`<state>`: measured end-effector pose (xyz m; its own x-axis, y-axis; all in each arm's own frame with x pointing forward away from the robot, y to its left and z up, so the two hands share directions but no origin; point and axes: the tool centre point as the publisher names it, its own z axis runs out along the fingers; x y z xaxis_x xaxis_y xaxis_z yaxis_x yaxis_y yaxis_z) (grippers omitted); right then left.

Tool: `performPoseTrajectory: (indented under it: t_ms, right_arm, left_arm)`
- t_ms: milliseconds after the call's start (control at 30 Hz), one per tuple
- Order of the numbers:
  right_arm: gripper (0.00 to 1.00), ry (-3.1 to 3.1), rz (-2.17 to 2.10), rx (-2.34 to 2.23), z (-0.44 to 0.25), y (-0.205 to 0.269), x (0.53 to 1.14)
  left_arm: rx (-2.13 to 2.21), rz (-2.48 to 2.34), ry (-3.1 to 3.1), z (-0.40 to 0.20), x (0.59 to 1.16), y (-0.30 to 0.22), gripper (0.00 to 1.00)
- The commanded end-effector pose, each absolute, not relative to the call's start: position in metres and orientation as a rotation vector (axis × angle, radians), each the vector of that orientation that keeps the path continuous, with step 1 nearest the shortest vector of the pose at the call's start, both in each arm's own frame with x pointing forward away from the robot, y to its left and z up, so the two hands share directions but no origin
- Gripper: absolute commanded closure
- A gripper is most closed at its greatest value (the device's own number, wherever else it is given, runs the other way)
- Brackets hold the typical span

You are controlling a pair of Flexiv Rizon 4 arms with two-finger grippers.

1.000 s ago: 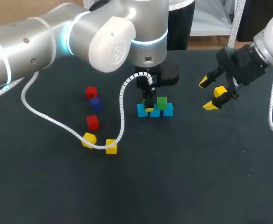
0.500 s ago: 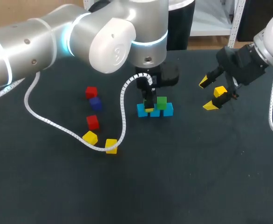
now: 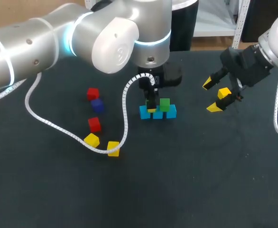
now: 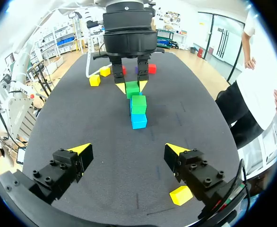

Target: Place the blue cubes, place green cubes on the blue cubes, place the yellow cubes on the green cubes, then place the red cubes on the yellow cubes, and place purple cube on the red cubes.

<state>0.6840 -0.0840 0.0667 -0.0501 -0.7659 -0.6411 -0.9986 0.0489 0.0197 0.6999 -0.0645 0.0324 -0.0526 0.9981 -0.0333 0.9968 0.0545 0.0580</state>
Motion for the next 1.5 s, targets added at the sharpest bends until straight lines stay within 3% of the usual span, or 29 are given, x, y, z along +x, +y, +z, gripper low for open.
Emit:
performPoseTrajectory:
  t_ms: [33,1500]
  right_arm:
    - [0.00,1.867,0.662,-1.766,0.0667,-0.0843,0.6837]
    - [0.00,1.867,0.662,-1.766,0.0667,-0.0843,0.6837]
  left_arm:
    - [2.128,0.027,2.236,0.0329,0.7042,-0.0663,1.00]
    - [2.142,0.004,2.240,0.0270,0.7079,-0.0671,1.00]
